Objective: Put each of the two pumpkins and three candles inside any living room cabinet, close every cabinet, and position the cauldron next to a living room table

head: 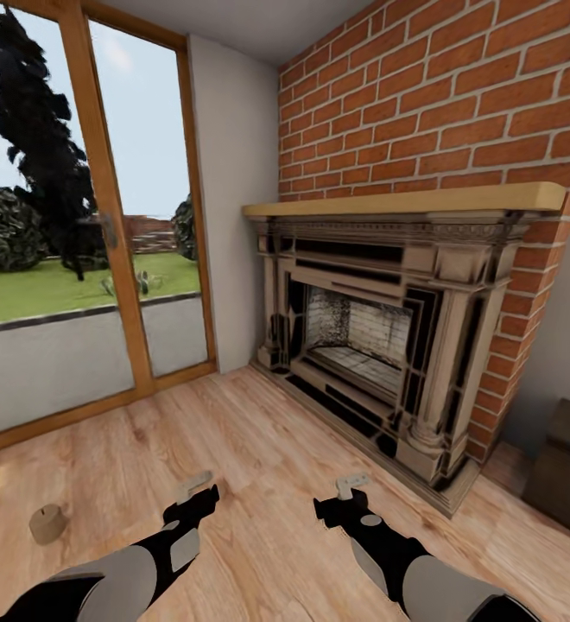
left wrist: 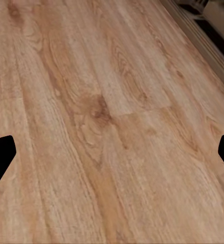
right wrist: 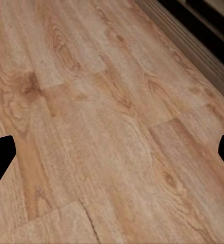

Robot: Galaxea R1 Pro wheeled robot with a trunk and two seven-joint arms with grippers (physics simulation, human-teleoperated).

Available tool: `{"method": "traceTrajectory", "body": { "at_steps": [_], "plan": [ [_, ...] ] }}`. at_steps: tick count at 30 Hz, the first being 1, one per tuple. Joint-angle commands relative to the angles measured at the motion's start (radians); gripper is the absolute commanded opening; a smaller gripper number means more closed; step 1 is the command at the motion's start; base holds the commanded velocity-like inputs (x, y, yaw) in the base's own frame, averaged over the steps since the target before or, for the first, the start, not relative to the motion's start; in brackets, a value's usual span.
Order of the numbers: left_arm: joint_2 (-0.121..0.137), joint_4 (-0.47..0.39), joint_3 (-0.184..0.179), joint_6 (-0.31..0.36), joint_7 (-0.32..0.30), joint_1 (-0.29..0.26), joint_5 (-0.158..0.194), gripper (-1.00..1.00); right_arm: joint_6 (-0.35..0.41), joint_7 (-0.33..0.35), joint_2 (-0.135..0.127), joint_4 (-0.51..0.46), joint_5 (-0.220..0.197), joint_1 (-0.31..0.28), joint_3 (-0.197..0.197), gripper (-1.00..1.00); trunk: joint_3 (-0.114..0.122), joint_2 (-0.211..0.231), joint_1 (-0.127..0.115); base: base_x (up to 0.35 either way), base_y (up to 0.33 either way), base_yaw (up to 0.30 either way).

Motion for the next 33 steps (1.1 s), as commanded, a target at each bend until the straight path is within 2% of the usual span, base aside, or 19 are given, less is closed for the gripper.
{"method": "traceTrajectory", "body": {
  "at_steps": [1,13,20,33],
  "plan": [
    [0.000,0.004,0.008,-0.007,0.000,-0.002,-0.002,1.00,-0.003,-0.004,-0.001,0.001,-0.009,-0.001,0.008,1.00,-0.001,-0.001,0.000,0.331,0.017,-0.295],
    [-0.001,0.004,0.008,-0.007,0.000,-0.001,-0.002,1.00,-0.003,-0.003,-0.005,0.001,-0.010,-0.001,0.008,1.00,-0.001,-0.001,0.000,0.334,0.003,-0.297],
    [-0.001,0.004,0.006,-0.007,0.000,-0.002,-0.003,1.00,-0.003,-0.001,-0.020,0.001,-0.012,-0.001,0.005,1.00,-0.001,-0.001,0.000,0.309,0.000,-0.298],
    [-0.002,0.004,0.006,-0.007,0.000,-0.002,-0.003,1.00,-0.003,-0.002,-0.023,0.001,-0.012,-0.001,0.003,1.00,-0.001,-0.001,0.000,0.027,0.000,-0.298]
  ]
}}
